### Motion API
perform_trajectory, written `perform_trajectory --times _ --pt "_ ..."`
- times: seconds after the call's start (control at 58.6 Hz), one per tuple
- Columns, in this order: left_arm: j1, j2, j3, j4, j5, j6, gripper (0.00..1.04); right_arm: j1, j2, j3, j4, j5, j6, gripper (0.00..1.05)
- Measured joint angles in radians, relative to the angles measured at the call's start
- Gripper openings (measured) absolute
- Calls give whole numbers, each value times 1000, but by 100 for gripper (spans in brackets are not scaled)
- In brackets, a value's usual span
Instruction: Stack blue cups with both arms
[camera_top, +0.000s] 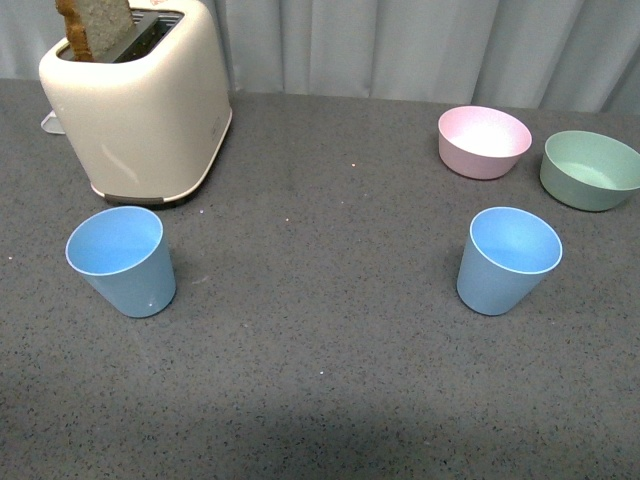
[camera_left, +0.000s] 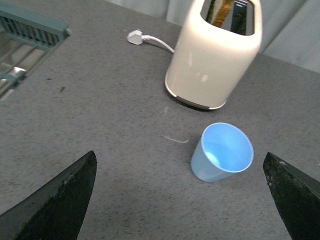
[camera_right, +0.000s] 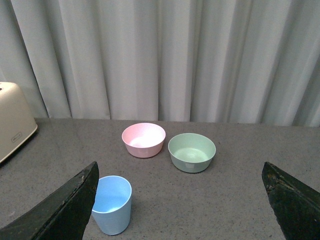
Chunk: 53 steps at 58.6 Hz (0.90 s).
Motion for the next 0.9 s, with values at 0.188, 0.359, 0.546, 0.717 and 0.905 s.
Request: perform_trajectory --times 0.188,0.359,0.546,0.717,0.905 --pt "32 480 176 129 162 -43 98 0 0 0 0 0 0 95" --pt "28 750 319 94 233 -77 98 0 0 0 0 0 0 95" --pt "5 949 460 37 243 -102 98 0 0 0 0 0 0 95" --pt "-8 1057 524 -5 225 -115 98 0 0 0 0 0 0 95" --pt "-14 1152 574 -63 221 -124 98 0 0 0 0 0 0 95"
